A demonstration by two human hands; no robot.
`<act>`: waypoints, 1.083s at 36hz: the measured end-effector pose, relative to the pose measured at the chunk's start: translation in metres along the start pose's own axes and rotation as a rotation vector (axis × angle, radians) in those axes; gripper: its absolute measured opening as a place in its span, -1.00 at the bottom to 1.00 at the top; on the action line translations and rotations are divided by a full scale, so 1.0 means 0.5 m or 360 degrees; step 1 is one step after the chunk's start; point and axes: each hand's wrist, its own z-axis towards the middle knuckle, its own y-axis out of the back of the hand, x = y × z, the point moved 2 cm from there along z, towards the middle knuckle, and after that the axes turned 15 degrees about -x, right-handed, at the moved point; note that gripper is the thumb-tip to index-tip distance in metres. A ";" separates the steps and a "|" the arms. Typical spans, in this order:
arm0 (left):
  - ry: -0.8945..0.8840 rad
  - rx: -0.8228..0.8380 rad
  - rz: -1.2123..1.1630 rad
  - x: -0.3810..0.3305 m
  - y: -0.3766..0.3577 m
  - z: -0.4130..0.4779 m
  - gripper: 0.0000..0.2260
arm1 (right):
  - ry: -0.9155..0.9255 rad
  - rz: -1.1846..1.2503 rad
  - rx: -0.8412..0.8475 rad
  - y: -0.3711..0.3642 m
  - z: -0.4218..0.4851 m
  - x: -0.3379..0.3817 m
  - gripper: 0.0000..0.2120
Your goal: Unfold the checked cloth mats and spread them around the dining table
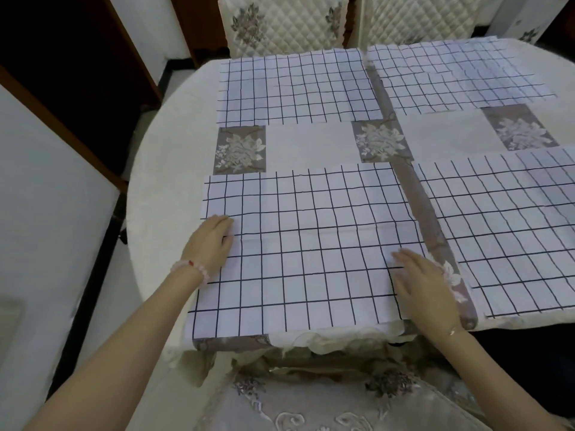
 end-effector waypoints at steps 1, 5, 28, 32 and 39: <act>-0.0072 0.0046 -0.0006 -0.010 -0.005 0.004 -0.66 | 0.0071 0.0001 0.0062 -0.011 -0.015 0.002 -0.65; -0.0075 0.0325 0.0208 -0.015 -0.029 0.016 -0.56 | 0.0201 -0.0087 0.0252 -0.033 -0.053 -0.011 -0.53; 0.0089 0.0582 0.0390 -0.020 0.011 0.041 -0.44 | -0.0069 0.0088 0.0473 -0.016 -0.087 -0.043 -0.55; 0.0239 0.0275 0.0054 -0.037 0.057 0.005 -0.52 | -0.0666 0.0659 0.0337 0.031 -0.061 -0.001 -0.61; 0.0643 -0.0118 -0.0421 -0.028 0.174 -0.120 -0.81 | -0.0641 0.0872 0.0253 0.065 0.011 0.106 -0.88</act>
